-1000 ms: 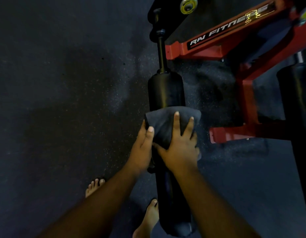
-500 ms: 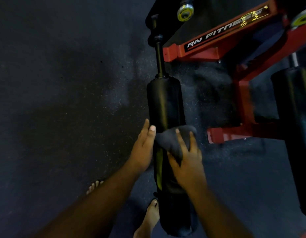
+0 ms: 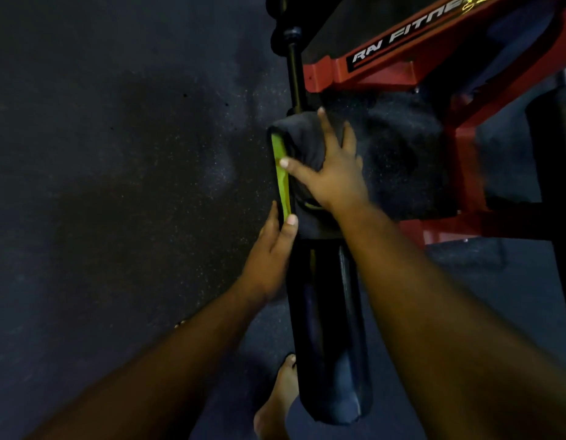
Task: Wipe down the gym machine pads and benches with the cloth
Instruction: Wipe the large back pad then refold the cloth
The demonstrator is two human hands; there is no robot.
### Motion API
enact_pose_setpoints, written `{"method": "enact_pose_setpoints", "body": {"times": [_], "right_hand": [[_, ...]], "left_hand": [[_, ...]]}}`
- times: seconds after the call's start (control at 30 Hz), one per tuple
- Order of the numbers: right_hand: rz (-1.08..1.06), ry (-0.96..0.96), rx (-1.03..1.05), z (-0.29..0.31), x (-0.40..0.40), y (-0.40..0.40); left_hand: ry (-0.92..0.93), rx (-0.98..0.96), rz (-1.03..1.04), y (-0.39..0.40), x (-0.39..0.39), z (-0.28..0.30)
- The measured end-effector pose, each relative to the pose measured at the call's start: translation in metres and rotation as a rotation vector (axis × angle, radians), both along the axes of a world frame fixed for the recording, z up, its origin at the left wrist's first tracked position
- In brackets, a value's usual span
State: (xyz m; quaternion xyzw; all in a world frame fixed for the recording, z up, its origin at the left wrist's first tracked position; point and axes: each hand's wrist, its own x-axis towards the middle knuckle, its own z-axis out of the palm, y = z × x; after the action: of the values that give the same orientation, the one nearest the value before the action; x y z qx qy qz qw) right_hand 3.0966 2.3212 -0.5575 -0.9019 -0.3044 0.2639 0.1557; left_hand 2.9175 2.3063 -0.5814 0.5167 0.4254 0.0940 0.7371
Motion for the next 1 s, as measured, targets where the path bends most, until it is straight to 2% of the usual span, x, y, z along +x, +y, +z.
{"method": "enact_pose_setpoints", "body": {"times": [0.23,0.33,0.5,0.6,0.73,0.9,1.0], "right_hand": [[0.044,-0.008,-0.029,0.014,-0.102,-0.167],[0.051,-0.078,-0.045,0.006,-0.09,-0.151],[0.089,-0.199,-0.04,-0.008,-0.041,-0.057],[0.073,-0.176,-0.037,-0.009,-0.028,-0.031],[0.107,-0.104,-0.033,0.001,-0.056,-0.109],[0.169,-0.063,-0.111,0.021,-0.144,-0.247],[0.13,-0.053,0.015,0.023,-0.12,-0.235]], "left_hand": [[0.012,-0.162,-0.065,0.013,-0.006,0.025],[0.011,-0.182,-0.058,0.008,-0.006,0.021],[-0.031,-0.078,0.034,0.0,0.003,0.009],[-0.024,-0.069,0.047,-0.011,0.002,0.006],[-0.055,-0.129,0.042,-0.017,-0.008,0.013],[0.054,-0.166,-0.049,-0.049,-0.032,0.031],[0.073,-0.157,-0.054,-0.062,-0.041,0.03]]}}
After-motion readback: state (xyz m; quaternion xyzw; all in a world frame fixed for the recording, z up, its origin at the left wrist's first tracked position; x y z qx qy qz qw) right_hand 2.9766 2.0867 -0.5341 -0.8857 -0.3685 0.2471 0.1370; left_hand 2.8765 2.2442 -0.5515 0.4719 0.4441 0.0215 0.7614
